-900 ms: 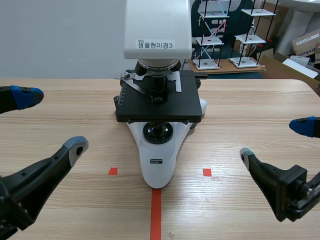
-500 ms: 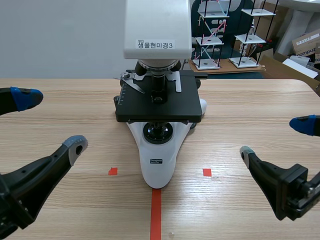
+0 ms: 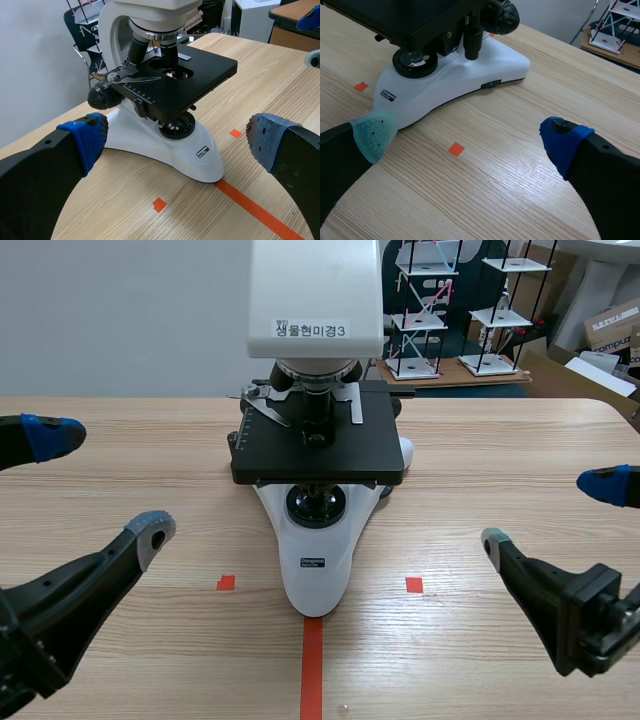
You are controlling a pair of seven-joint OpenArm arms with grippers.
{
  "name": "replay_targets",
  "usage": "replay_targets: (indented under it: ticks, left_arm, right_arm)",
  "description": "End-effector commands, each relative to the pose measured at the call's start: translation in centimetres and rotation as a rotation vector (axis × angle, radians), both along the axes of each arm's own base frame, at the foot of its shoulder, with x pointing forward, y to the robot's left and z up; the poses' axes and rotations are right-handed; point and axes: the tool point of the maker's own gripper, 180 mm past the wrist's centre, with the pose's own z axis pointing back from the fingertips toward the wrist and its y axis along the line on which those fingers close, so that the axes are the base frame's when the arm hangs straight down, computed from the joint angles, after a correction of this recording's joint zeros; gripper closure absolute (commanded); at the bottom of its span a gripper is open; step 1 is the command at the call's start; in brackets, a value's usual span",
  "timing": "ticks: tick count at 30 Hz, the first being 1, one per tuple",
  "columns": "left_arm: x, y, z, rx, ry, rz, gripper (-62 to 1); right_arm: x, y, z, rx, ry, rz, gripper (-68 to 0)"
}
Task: Point at the eyepiece
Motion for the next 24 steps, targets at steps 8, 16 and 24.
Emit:
replay_targets:
  ticks: [8, 16, 24]
  left_arm:
    - [-0.1, -0.1, 0.5, -0.029, -0.011, 0.005, -58.1]
    - [-0.1, -0.1, 0.5, -0.029, -0.011, 0.005, -58.1]
    - [-0.1, -0.1, 0.5, -0.029, -0.011, 0.005, -58.1]
  right_arm:
    - [3.5, 0.1, 4.4, -0.069, -0.167, 0.082, -5.2]
    - [8.1, -0.3, 11.7, -0.071, -0.406, 0.086, -0.6]
    - [12.9, -0.8, 16.9, -0.022, -0.55, 0.064, -0.6]
